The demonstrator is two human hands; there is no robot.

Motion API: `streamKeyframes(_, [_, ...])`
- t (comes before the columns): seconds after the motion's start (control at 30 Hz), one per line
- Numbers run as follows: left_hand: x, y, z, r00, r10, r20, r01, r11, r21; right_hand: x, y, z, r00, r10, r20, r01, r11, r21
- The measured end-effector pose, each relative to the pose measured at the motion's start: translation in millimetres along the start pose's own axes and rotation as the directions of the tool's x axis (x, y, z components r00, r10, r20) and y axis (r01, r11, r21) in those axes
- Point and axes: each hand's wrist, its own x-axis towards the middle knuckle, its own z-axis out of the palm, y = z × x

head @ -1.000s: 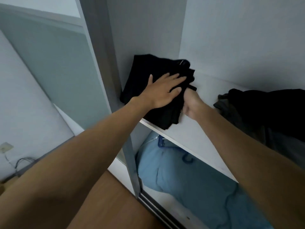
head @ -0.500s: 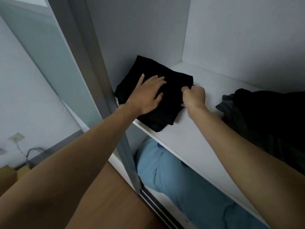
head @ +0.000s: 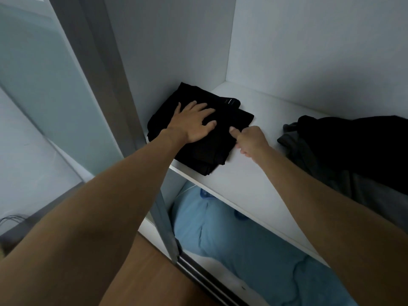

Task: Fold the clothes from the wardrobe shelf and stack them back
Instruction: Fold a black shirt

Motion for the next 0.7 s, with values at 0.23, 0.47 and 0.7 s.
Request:
streamKeyframes(0.23, [-1.9, 19.2, -15.8, 0.995, 0.094, 0.02, -0.091, 0.986, -0.137, -37.6, -6.8, -33.7, 0.988, -0.039, -0.147, 0.049, 0.997, 0.059])
streamKeyframes(0.47, [-16.7, 123.0, -10.3, 0.887, 0.405, -0.223, -0.462, 0.762, -0.453, -97.9, 9.5, -90.3, 0.873, -0.072, -0.483, 0.15, 0.981, 0.124])
streamKeyframes(0.7, [-29.8, 216.3, 21.4, 0.802, 0.592, -0.085, -0.52, 0.621, -0.586, -171.5, 98.2, -181.6, 0.764, 0.108, -0.636, -0.065, 0.994, 0.09])
